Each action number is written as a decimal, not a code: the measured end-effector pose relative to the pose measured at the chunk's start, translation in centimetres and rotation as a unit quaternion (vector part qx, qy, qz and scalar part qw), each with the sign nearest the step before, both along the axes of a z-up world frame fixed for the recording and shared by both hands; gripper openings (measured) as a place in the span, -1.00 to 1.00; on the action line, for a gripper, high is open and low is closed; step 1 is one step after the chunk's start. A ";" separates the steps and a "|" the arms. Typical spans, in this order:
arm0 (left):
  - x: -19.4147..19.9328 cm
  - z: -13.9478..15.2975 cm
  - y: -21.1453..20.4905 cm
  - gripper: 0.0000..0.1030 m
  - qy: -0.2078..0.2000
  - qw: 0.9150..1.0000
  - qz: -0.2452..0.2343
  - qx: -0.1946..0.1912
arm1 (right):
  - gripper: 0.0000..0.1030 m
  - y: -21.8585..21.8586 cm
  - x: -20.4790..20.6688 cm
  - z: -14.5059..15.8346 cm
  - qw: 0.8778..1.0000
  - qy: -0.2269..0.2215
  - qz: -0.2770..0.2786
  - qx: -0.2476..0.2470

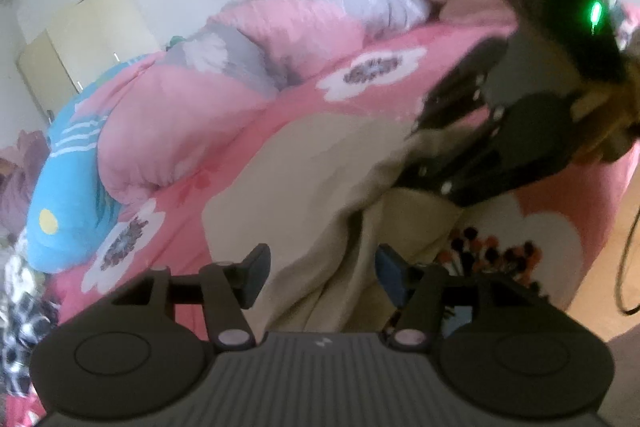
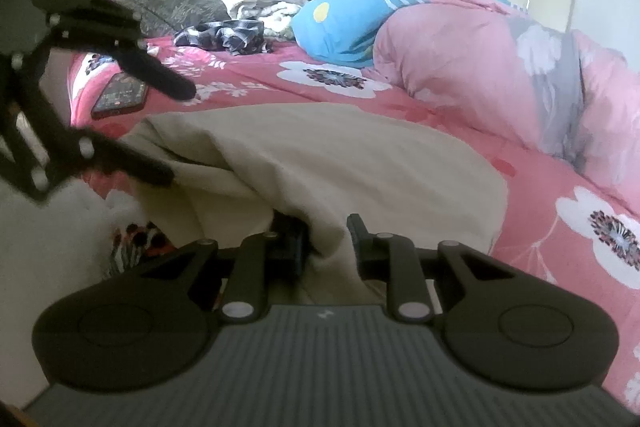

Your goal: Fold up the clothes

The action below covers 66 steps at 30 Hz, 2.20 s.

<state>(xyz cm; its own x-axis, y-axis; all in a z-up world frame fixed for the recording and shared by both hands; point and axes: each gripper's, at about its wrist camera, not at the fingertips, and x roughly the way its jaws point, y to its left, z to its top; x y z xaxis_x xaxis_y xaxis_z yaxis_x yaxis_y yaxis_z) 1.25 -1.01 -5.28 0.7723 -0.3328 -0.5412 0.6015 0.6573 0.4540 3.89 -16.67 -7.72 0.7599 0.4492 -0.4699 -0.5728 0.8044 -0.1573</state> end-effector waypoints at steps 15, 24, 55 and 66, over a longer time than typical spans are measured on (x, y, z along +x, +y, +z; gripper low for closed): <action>3.1 -0.9 -1.8 0.15 0.020 0.999 0.021 -0.031 | -0.58 -1.1 0.6 2.1 0.999 0.028 0.003 0.046; 4.4 -0.8 -2.0 0.16 0.028 0.996 0.050 -0.068 | -0.91 -2.0 0.4 3.2 0.996 0.021 0.010 0.091; 4.4 -0.1 0.9 0.25 0.046 0.981 0.151 -0.116 | -0.68 -2.1 -1.0 1.3 0.994 0.026 0.012 0.101; 4.9 -0.1 1.4 0.25 0.063 0.976 0.162 -0.134 | -0.02 -2.1 -2.3 2.7 0.994 0.021 0.048 0.094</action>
